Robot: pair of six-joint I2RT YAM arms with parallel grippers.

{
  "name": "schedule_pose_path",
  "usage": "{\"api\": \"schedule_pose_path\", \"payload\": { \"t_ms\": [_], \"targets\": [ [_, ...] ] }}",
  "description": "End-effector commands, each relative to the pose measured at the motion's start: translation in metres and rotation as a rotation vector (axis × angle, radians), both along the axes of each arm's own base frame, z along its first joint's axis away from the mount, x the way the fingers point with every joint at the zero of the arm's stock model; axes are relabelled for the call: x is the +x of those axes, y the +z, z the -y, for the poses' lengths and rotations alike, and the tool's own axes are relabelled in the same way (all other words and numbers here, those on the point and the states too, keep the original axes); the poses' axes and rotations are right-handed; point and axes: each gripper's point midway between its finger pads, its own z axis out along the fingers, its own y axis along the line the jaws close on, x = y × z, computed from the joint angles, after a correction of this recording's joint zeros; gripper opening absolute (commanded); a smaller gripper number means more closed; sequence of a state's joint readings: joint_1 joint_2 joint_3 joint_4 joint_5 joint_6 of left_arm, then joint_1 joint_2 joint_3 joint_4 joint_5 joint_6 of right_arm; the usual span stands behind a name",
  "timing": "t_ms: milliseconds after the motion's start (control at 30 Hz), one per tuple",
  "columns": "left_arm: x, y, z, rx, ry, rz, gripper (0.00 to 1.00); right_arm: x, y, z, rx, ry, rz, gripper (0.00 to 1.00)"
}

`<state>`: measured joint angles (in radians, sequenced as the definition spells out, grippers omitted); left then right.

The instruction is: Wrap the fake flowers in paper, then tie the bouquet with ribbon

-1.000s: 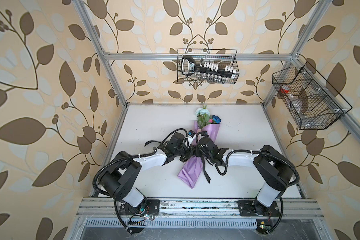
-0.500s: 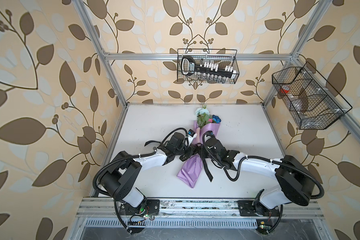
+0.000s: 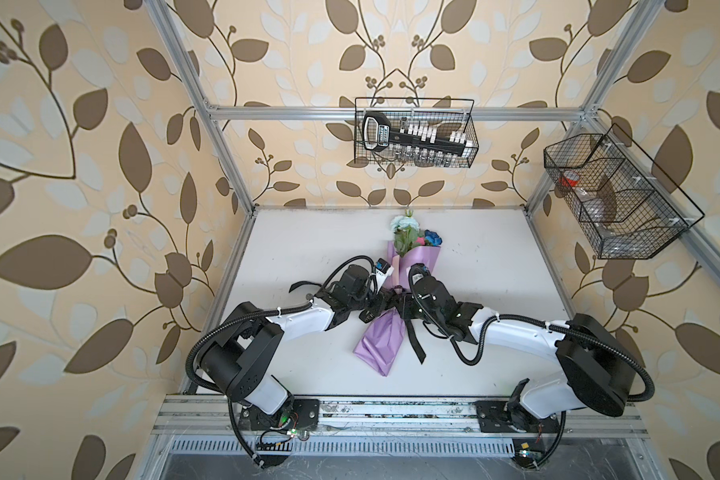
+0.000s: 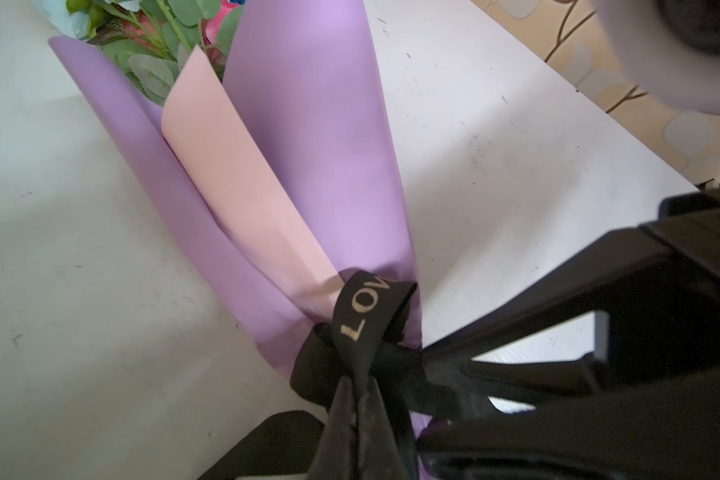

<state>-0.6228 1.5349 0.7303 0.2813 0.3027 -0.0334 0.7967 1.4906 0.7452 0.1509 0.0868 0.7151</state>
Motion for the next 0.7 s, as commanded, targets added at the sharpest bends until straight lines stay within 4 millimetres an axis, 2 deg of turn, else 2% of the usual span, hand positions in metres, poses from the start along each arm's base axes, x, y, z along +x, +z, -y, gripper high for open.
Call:
{"api": "schedule_pose_path", "payload": {
  "t_ms": [0,300,433,600,667],
  "targets": [
    [0.001,0.005,0.006,-0.024,-0.006,0.018,0.00,-0.005,-0.013,-0.007,0.022,0.019,-0.036,0.30],
    [0.000,0.004,0.005,-0.024,-0.006,0.014,0.00,-0.008,-0.023,-0.018,0.056,0.052,-0.071,0.22],
    [-0.001,0.004,0.005,-0.026,-0.008,0.015,0.00,-0.007,-0.028,-0.015,0.043,0.037,-0.077,0.17],
    [-0.001,0.005,0.005,-0.026,-0.008,0.015,0.00,-0.001,-0.033,-0.007,0.021,-0.005,-0.078,0.00],
    [-0.002,0.006,0.005,-0.029,-0.010,0.018,0.00,0.003,-0.032,-0.004,0.013,-0.015,-0.068,0.00]
  ]
}}
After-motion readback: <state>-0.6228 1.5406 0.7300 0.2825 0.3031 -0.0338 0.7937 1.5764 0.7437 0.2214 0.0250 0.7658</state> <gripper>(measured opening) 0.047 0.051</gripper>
